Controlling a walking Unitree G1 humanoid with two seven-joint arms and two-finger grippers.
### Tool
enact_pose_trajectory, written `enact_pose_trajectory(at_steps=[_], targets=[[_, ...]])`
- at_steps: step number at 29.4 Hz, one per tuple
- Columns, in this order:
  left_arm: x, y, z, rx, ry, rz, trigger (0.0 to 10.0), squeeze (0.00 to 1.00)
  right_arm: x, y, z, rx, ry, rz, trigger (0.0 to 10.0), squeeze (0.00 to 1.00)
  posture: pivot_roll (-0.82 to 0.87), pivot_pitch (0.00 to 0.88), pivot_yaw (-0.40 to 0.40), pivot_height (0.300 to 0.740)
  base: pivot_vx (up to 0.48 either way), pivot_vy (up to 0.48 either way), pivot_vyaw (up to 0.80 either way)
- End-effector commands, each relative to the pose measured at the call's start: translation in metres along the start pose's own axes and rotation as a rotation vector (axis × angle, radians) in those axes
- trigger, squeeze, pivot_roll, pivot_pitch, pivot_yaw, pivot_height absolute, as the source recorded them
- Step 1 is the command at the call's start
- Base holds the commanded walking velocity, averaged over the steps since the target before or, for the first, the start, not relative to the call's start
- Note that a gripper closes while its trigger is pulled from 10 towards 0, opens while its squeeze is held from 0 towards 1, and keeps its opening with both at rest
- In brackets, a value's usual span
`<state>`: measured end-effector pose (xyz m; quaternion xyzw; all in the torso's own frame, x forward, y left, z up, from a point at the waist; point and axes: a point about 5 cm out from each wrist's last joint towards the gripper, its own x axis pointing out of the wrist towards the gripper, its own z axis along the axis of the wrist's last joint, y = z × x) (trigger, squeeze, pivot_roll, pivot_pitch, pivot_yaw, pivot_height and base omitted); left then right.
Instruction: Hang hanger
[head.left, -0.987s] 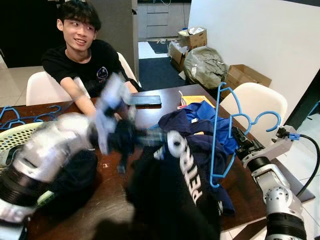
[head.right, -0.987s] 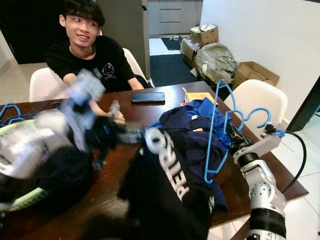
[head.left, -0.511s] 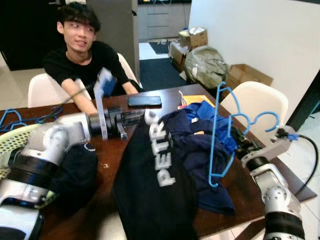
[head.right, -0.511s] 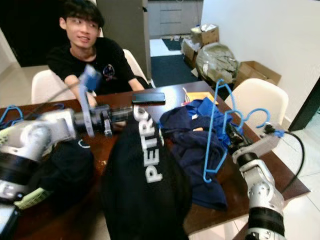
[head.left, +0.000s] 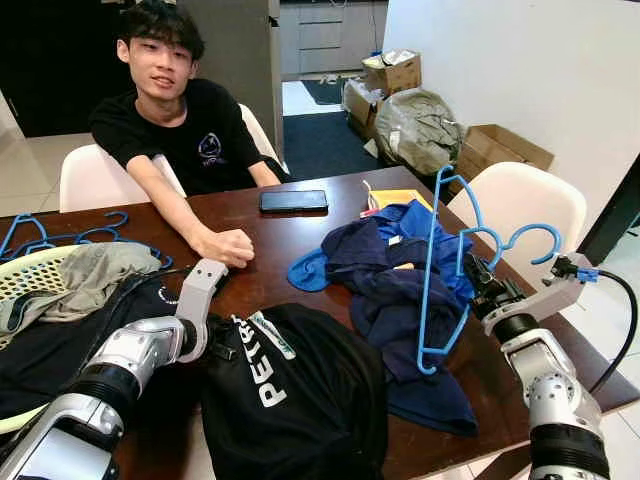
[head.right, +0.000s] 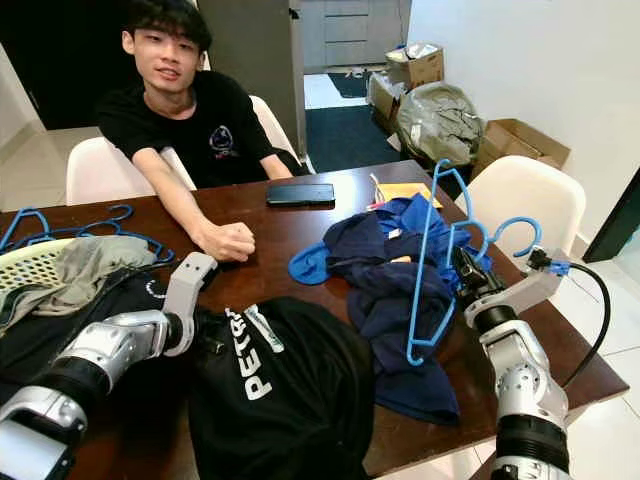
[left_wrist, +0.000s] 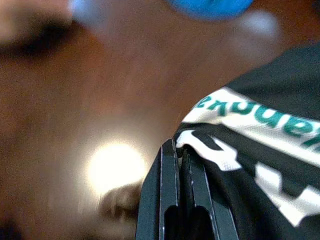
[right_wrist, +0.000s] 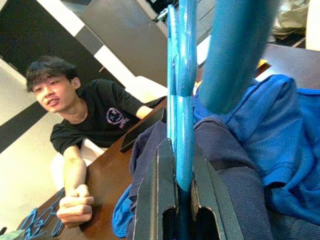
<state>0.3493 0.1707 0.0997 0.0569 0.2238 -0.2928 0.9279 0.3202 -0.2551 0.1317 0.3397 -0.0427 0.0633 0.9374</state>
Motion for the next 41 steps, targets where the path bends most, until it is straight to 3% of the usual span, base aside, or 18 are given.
enact_pose_trajectory(at_steps=[1,2,5,6,7,8,9,10,11,15,17,21,25,28,29,34,35,41], targets=[[0.003,-0.007,0.012,0.067,-0.057,-0.018,7.3,0.0,-0.001,-0.001,0.0,-0.004,-0.002,-0.001,10.0,0.0,-0.03,0.0,-0.011,0.74,0.0,0.0,0.0],[0.003,-0.012,0.025,0.072,-0.12,-0.041,5.0,0.0,-0.001,-0.001,0.0,-0.002,-0.003,0.0,10.0,0.0,-0.03,0.0,-0.01,0.74,0.0,0.0,0.0],[0.004,-0.014,0.033,0.073,-0.158,-0.052,5.0,0.0,-0.001,-0.001,0.0,-0.001,-0.003,0.0,10.0,0.0,-0.03,0.0,-0.01,0.74,0.0,0.0,0.0],[0.003,-0.022,0.052,0.054,-0.246,-0.098,7.7,0.0,-0.001,-0.001,0.0,0.0,-0.005,-0.001,10.0,0.0,-0.04,0.0,-0.008,0.74,0.0,0.0,0.0],[-0.002,-0.03,0.08,0.023,-0.373,-0.16,8.7,0.0,-0.001,-0.001,0.0,0.002,-0.006,-0.001,10.0,0.0,-0.03,0.0,-0.008,0.74,0.0,0.0,0.0],[-0.01,-0.038,0.112,-0.013,-0.51,-0.219,8.9,0.0,-0.001,-0.001,0.0,0.003,-0.008,-0.002,10.0,0.0,-0.03,0.0,-0.008,0.74,0.0,0.0,0.0],[-0.01,-0.038,0.112,-0.013,-0.51,-0.219,8.9,0.0,-0.001,-0.001,0.0,0.003,-0.008,-0.002,10.0,0.0,-0.03,0.0,-0.008,0.74,0.0,0.0,0.0],[-0.018,-0.043,0.133,-0.035,-0.598,-0.262,8.9,0.0,-0.002,-0.001,0.0,0.004,-0.008,-0.003,10.0,0.0,-0.03,0.0,-0.008,0.74,0.0,0.0,0.0],[-0.018,-0.043,0.133,-0.035,-0.598,-0.262,8.9,0.0,-0.002,-0.001,0.0,0.004,-0.008,-0.003,10.0,0.0,-0.03,0.0,-0.008,0.74,0.0,0.0,0.0],[-0.034,-0.048,0.184,-0.01,-0.803,-0.274,9.8,0.0,-0.001,-0.001,0.0,0.002,-0.008,-0.004,10.0,0.0,-0.04,0.0,-0.007,0.74,0.0,0.0,0.0],[-0.035,-0.047,0.19,-0.004,-0.835,-0.259,9.8,0.0,-0.001,-0.001,0.0,0.001,-0.008,-0.004,10.0,0.0,-0.04,0.0,-0.007,0.74,0.0,0.0,0.0],[-0.016,-0.049,0.18,0.005,-0.794,-0.16,10.0,0.0,-0.001,-0.002,0.001,-0.001,-0.012,-0.008,10.0,0.0,-0.04,0.0,-0.003,0.74,0.0,0.0,0.0],[0.006,-0.075,0.142,-0.001,-0.641,-0.266,10.0,0.0,-0.002,-0.002,0.002,-0.003,-0.016,-0.012,10.0,0.0,-0.05,0.0,-0.001,0.74,0.0,0.0,0.0],[0.01,-0.085,0.133,0.027,-0.604,-0.307,10.0,0.0,-0.003,-0.002,0.002,-0.003,-0.017,-0.013,10.0,0.0,-0.05,0.0,-0.003,0.74,0.0,0.0,0.0],[0.013,-0.098,0.122,0.042,-0.559,-0.367,10.0,0.0,-0.003,-0.002,0.002,-0.003,-0.016,-0.014,10.0,0.0,-0.05,0.0,-0.004,0.74,0.0,0.0,0.0],[0.016,-0.127,0.106,0.079,-0.506,-0.521,10.0,0.0,-0.003,-0.003,0.002,-0.004,-0.013,-0.014,10.0,0.0,-0.05,0.0,-0.007,0.74,0.0,0.0,0.0],[0.012,-0.15,0.095,0.117,-0.471,-0.673,10.0,0.0,-0.003,-0.003,0.002,-0.004,-0.012,-0.014,10.0,0.0,-0.05,0.0,-0.007,0.74,0.0,0.0,0.0],[0.006,-0.168,0.083,0.162,-0.431,-0.799,10.0,0.0,-0.003,-0.003,0.002,-0.003,-0.012,-0.015,10.0,0.0,-0.05,0.0,-0.006,0.74,0.0,0.0,0.0]])
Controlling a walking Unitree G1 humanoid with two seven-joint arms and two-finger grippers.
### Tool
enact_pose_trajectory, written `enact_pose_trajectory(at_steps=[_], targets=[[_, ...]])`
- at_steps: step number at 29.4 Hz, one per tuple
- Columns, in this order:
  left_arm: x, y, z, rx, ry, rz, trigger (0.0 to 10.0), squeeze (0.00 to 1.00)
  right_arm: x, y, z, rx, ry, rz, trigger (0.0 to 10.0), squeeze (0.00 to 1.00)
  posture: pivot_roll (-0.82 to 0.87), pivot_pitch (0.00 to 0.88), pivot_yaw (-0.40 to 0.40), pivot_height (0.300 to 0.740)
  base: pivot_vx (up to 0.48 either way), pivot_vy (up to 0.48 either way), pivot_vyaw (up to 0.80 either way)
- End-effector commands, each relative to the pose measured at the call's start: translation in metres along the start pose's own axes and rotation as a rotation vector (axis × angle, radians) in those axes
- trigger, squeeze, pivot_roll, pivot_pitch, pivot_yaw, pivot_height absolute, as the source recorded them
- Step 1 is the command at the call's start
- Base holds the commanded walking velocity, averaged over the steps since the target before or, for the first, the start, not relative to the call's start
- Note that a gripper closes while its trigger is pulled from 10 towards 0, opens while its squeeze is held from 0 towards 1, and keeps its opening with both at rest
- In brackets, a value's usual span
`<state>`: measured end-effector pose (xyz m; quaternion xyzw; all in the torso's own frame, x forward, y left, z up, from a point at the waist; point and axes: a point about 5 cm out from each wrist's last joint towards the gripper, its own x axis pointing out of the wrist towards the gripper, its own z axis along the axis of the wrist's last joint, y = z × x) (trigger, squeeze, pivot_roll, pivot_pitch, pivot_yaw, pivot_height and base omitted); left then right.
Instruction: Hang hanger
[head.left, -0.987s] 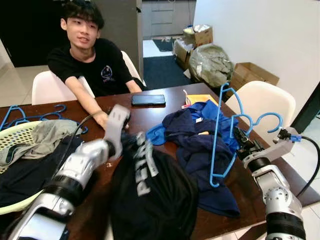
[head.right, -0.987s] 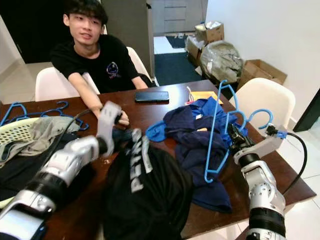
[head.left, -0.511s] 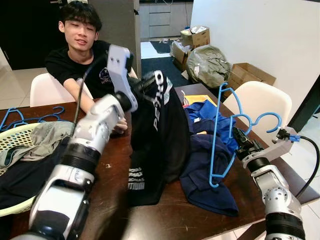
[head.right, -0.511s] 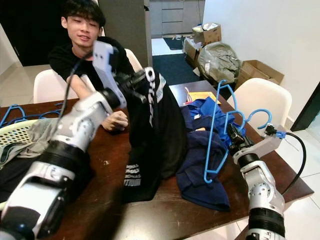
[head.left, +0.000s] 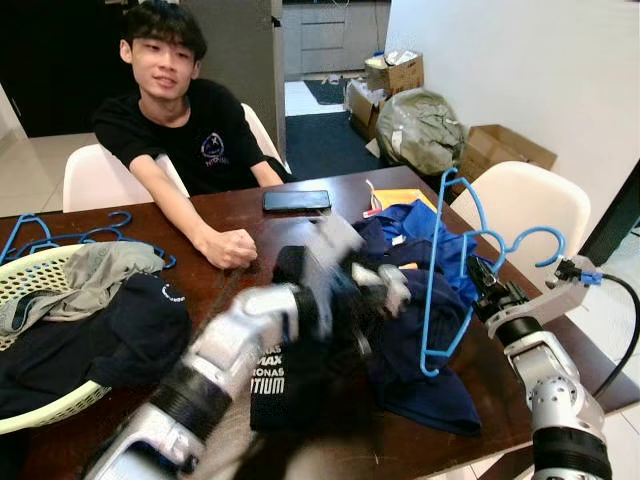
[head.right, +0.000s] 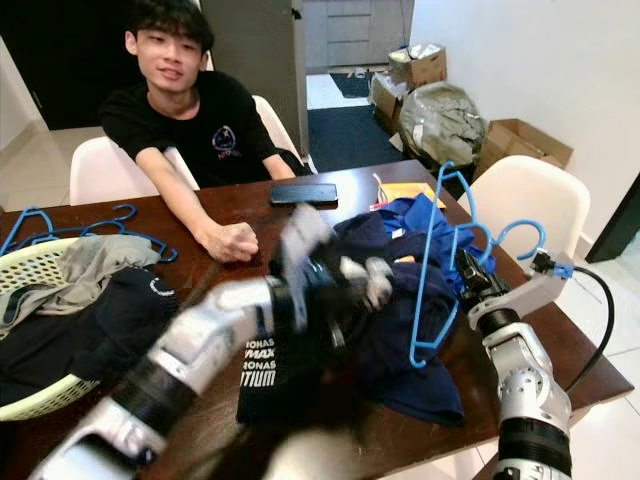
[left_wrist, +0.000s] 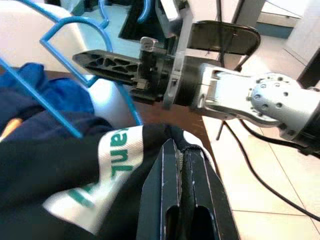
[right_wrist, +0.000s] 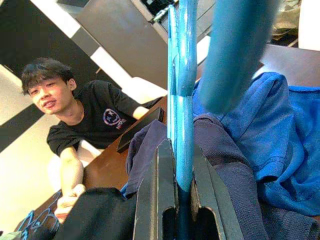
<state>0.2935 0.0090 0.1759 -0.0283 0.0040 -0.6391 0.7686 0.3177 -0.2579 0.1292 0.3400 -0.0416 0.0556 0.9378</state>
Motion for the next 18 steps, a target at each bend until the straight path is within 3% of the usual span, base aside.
enact_pose_trajectory(at_steps=[1,3,12,13,17,18], targets=[[-0.002,-0.012,-0.004,0.006,0.036,-0.08,10.0,0.0,0.0,0.001,0.002,-0.003,-0.009,0.0,10.0,0.0,-0.05,0.0,-0.007,0.74,0.0,0.0,0.0],[-0.003,-0.022,-0.009,0.017,0.073,-0.141,10.0,0.0,0.001,0.001,0.001,-0.002,-0.009,-0.001,10.0,0.0,-0.05,0.0,-0.007,0.74,0.0,0.0,0.0],[-0.002,-0.028,-0.01,0.045,0.101,-0.128,10.0,0.0,0.001,0.001,0.001,-0.002,-0.006,-0.001,10.0,0.0,-0.05,0.0,-0.014,0.74,0.0,0.0,0.0],[-0.001,-0.029,-0.008,0.044,0.09,-0.118,10.0,1.0,0.001,0.0,0.001,-0.003,-0.004,0.0,10.0,0.0,-0.05,0.0,-0.018,0.74,0.0,0.0,0.0],[-0.003,-0.029,0.0,0.061,0.067,-0.106,10.0,1.0,0.001,0.0,0.001,-0.007,0.001,0.0,10.0,0.0,-0.05,0.0,-0.022,0.74,0.0,0.0,0.0],[-0.018,-0.024,0.017,0.132,0.065,-0.08,10.0,1.0,0.001,-0.001,0.001,-0.01,0.003,0.0,10.0,0.0,-0.04,0.0,-0.023,0.74,0.0,0.0,0.0]])
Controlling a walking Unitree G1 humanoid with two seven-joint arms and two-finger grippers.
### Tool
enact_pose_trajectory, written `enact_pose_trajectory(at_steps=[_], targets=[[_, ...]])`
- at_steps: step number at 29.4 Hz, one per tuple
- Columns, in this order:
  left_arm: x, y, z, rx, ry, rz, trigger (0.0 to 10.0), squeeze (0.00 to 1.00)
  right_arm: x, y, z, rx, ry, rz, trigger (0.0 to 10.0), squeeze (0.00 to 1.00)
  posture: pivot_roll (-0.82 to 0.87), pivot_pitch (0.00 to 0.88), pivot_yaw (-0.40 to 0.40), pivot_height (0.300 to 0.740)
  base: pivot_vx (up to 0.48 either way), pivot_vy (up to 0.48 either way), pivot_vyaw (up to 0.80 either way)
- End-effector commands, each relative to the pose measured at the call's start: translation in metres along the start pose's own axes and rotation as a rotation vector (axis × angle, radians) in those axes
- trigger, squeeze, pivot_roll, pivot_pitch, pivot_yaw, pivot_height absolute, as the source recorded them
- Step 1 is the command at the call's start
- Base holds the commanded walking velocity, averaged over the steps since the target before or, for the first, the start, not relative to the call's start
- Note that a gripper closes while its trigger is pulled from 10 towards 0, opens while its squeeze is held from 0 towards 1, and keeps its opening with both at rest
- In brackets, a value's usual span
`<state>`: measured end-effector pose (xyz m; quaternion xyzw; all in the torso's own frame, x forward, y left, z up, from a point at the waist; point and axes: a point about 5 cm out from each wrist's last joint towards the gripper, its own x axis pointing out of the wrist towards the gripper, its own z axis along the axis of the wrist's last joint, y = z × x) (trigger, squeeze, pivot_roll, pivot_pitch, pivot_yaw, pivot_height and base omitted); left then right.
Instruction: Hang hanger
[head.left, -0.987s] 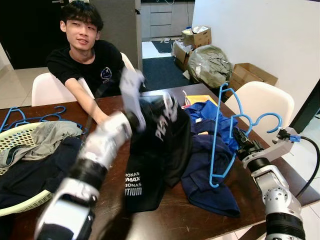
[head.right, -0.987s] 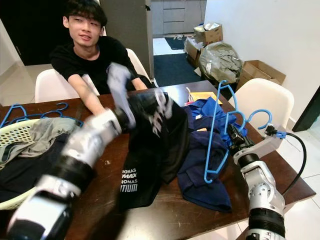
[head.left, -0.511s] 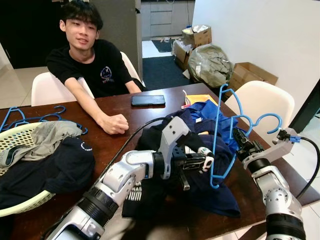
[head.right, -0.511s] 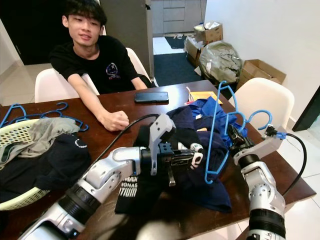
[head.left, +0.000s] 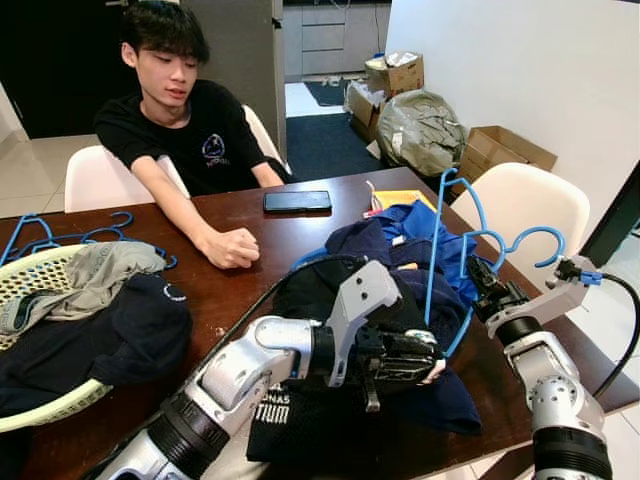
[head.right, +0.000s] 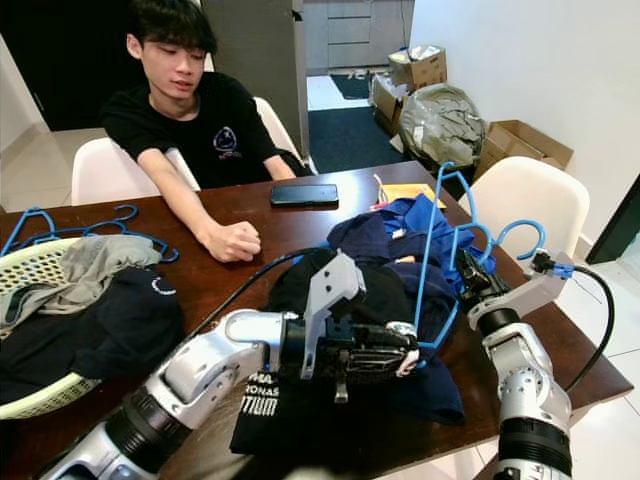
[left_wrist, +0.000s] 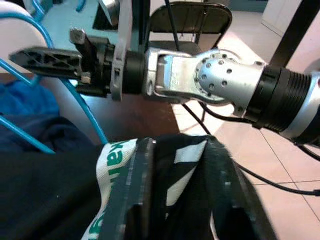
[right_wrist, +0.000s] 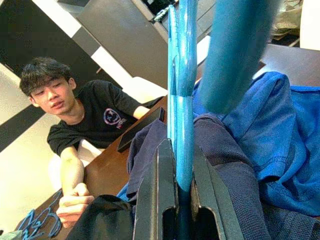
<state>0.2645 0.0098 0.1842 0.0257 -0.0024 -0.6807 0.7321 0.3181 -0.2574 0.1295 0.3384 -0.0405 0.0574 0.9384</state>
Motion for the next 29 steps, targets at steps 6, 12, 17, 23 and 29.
enact_pose_trajectory(at_steps=[6,12,17,23,29], targets=[[-0.041,0.01,0.025,0.156,0.08,0.084,10.0,1.0,0.0,-0.002,0.002,-0.007,0.002,-0.005,10.0,0.0,-0.04,0.0,-0.031,0.74,0.0,0.0,0.0],[-0.094,0.034,0.031,0.28,0.249,0.355,10.0,1.0,-0.001,-0.004,0.002,-0.01,0.008,-0.006,10.0,0.0,-0.03,0.0,-0.037,0.74,0.0,0.0,0.0],[-0.134,0.048,0.023,0.245,0.205,0.64,10.0,1.0,-0.001,-0.005,0.003,-0.014,0.012,-0.008,10.0,0.0,-0.03,0.0,-0.043,0.74,0.0,0.0,0.0],[-0.138,0.043,-0.002,0.186,0.056,0.715,10.0,0.05,-0.001,-0.007,0.005,-0.022,0.019,-0.01,10.0,0.0,-0.03,0.0,-0.051,0.74,0.0,0.0,0.0],[-0.144,0.034,-0.06,0.111,0.131,0.751,10.0,0.0,-0.001,-0.008,0.006,-0.033,0.024,-0.013,10.0,0.0,-0.05,0.0,-0.056,0.74,0.0,0.0,0.0]])
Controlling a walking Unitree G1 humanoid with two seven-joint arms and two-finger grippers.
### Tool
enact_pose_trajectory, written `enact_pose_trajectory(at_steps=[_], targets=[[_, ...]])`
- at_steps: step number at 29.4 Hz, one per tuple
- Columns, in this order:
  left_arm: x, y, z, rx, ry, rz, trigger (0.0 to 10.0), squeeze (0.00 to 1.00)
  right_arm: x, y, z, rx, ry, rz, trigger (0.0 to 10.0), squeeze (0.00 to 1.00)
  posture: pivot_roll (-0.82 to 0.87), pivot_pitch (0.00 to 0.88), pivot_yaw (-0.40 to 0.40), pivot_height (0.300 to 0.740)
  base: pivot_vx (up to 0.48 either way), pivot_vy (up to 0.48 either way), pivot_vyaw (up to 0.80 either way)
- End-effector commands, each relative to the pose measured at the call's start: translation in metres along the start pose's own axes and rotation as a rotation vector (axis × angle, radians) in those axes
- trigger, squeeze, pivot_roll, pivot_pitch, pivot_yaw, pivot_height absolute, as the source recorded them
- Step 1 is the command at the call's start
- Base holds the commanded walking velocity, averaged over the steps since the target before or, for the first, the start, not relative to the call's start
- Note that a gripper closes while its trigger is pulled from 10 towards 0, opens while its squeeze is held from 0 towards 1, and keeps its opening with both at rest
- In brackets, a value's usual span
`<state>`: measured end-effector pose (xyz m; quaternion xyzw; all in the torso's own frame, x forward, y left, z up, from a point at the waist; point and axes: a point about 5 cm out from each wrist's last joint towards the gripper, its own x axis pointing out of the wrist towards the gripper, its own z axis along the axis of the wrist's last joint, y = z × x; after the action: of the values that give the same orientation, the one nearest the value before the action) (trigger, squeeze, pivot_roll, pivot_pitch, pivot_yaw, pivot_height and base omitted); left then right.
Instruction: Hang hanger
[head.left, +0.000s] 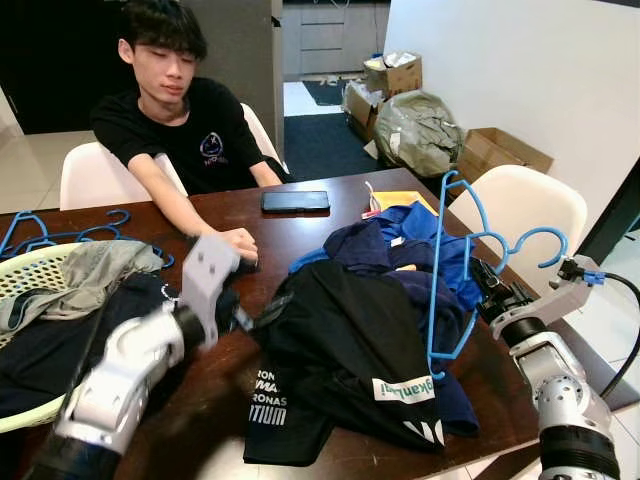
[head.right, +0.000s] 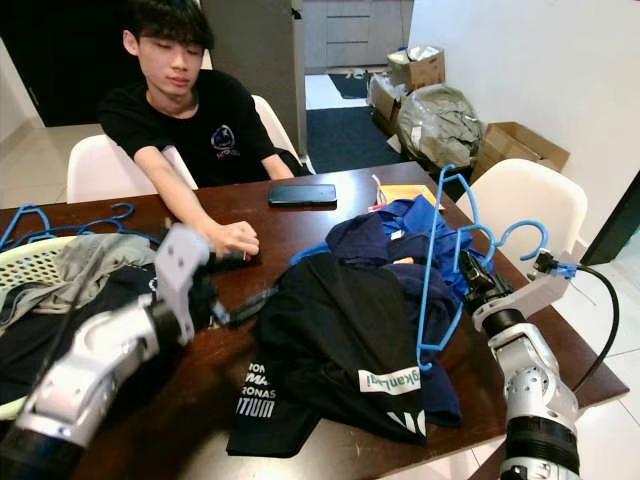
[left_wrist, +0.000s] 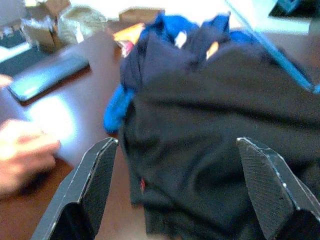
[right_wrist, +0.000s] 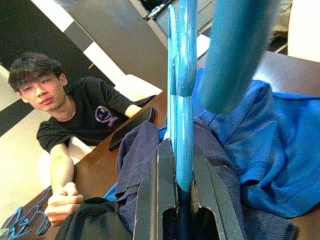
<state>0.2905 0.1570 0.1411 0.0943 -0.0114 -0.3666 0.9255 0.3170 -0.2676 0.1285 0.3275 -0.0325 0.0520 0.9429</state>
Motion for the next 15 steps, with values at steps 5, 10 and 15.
enact_pose_trajectory(at_steps=[5,10,15], targets=[[-0.001,0.001,-0.049,0.123,0.22,0.047,10.0,0.0,0.0,0.0,0.002,-0.016,0.012,-0.001,10.0,0.0,-0.06,0.0,-0.055,0.74,0.0,0.0,0.0],[0.001,0.004,-0.054,0.268,0.275,0.024,10.0,0.0,0.0,-0.001,0.002,-0.018,0.012,-0.002,10.0,0.0,-0.06,0.0,-0.053,0.74,0.0,0.0,0.0],[0.004,0.007,-0.054,0.372,0.281,-0.006,10.0,0.0,0.0,-0.001,0.002,-0.017,0.008,-0.005,10.0,0.0,-0.07,0.0,-0.047,0.74,0.0,0.0,0.0]])
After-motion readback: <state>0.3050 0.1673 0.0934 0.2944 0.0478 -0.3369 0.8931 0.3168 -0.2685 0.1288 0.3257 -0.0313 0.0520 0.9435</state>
